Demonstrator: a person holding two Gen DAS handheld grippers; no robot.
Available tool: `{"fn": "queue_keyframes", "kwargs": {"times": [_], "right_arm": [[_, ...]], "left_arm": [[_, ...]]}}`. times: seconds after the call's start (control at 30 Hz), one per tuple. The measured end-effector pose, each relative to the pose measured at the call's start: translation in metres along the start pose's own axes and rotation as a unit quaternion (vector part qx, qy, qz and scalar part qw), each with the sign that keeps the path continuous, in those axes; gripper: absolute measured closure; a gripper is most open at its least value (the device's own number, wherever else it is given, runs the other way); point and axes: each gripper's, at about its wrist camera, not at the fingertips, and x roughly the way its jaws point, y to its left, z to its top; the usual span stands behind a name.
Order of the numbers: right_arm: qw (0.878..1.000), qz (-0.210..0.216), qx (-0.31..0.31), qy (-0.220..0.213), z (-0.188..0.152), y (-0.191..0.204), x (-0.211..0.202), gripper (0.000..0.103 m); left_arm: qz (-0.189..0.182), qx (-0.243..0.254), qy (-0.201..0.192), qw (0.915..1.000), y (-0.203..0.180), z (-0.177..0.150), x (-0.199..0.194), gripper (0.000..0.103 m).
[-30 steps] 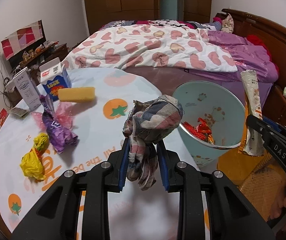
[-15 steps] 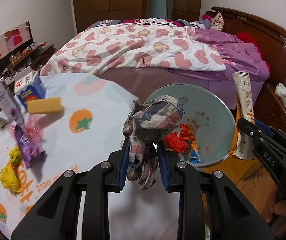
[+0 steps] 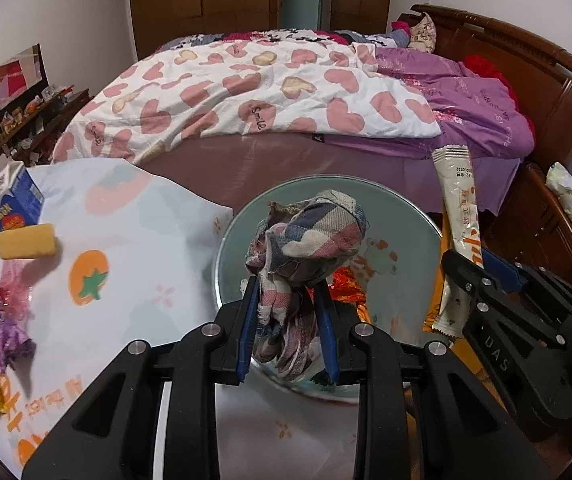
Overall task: Collect trash
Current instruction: 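Carry the snack packet over the wastebasket while the left gripper carries the plaid cloth there, then open the right gripper to drop the packet while the left gripper releases the plaid cloth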
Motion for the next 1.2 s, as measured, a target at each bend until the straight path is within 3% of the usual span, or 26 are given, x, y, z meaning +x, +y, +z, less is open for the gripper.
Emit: {"fn": "queue_keyframes", "kwargs": {"times": [0.4, 0.5, 0.6, 0.67, 0.9, 0.97, 1.2], "right_arm": [[1.0, 0.005, -0.014, 0.023, -0.001, 0.0, 0.028, 0.079], [1.0, 0.013, -0.012, 0.021, -0.001, -0.001, 0.028, 0.074], [1.0, 0.005, -0.006, 0.014, -0.001, -0.004, 0.024, 0.073], [1.0, 0.003, 0.006, 0.01, 0.0, -0.009, 0.02, 0.073], [0.999, -0.017, 0.035, -0.005, -0.002, -0.023, -0.002, 0.073], [0.999, -0.02, 0.042, -0.008, -0.003, -0.026, -0.007, 0.073], [0.998, -0.022, 0.051, -0.016, -0.007, -0.021, -0.027, 0.073]], "left_arm": [[-0.002, -0.019, 0.028, 0.9994, 0.001, 0.004, 0.038, 0.073], [-0.001, -0.019, 0.031, 0.9994, 0.001, 0.004, 0.042, 0.071], [-0.001, -0.02, 0.032, 0.9993, 0.001, 0.004, 0.044, 0.058], [0.003, -0.019, 0.028, 0.9994, 0.0, 0.004, 0.042, 0.044], [0.019, -0.019, 0.007, 0.9996, 0.002, 0.004, 0.025, 0.023], [0.026, -0.018, -0.003, 0.9995, 0.003, 0.003, 0.015, 0.011], [0.049, -0.007, -0.02, 0.9986, 0.009, -0.003, -0.012, 0.008]]}}
